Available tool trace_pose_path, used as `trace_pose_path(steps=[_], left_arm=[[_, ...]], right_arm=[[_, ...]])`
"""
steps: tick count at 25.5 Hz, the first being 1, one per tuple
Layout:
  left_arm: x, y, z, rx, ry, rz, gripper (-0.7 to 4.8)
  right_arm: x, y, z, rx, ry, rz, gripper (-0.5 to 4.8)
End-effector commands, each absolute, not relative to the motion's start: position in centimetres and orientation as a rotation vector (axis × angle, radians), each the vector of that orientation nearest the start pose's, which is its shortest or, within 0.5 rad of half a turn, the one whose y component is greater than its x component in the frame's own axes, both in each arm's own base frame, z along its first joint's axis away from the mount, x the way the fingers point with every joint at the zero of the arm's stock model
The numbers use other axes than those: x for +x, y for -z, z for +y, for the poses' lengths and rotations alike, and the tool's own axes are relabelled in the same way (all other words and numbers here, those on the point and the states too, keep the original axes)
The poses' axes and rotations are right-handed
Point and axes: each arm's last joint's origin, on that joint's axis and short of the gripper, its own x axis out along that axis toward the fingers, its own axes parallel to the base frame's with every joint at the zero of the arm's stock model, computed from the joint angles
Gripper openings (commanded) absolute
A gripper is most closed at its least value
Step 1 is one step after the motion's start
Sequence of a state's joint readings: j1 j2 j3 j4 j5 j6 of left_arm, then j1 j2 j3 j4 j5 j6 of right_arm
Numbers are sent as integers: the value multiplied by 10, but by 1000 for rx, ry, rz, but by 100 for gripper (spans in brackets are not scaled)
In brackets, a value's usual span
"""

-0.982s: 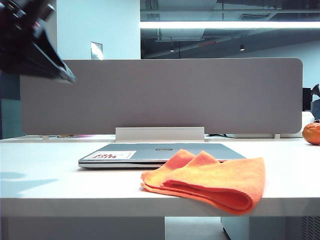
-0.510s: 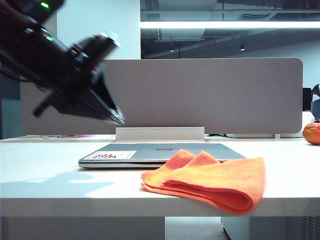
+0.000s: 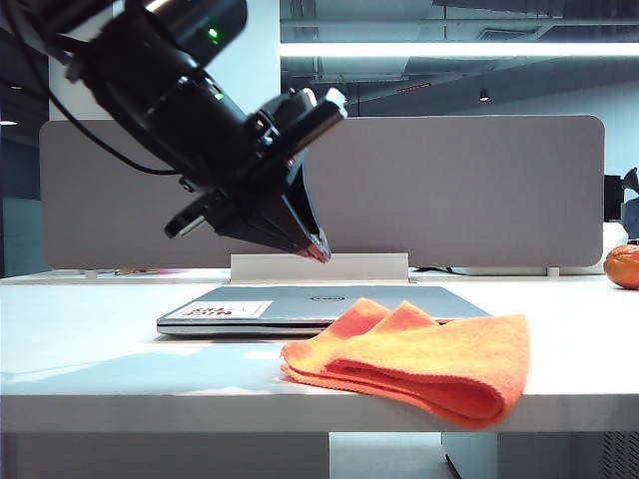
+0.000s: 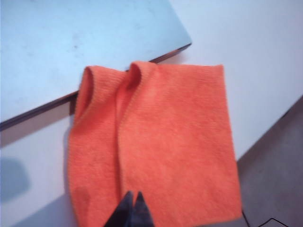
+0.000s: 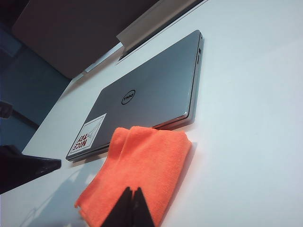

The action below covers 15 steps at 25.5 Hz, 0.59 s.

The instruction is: Pick up the orange rag and put it over the laptop.

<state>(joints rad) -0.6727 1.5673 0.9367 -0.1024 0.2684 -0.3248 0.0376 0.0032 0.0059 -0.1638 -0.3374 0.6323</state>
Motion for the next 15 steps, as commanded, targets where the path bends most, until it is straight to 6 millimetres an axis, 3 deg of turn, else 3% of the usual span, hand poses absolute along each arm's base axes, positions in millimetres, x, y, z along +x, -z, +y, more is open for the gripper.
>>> trace_pose_path(steps=[1, 5, 10, 15], left_arm=[[252, -204, -214, -104, 755, 933, -5], [256, -200, -223, -74, 752, 978, 5], [260, -197, -233, -49, 753, 1005, 158], [259, -193, -241, -13, 775, 1002, 157]], right_arm=[[95, -150, 13, 642, -312, 263, -5], [95, -150, 13, 642, -312, 263, -5], [95, -150, 13, 642, -312, 263, -5], [95, -150, 13, 642, -312, 262, -5]])
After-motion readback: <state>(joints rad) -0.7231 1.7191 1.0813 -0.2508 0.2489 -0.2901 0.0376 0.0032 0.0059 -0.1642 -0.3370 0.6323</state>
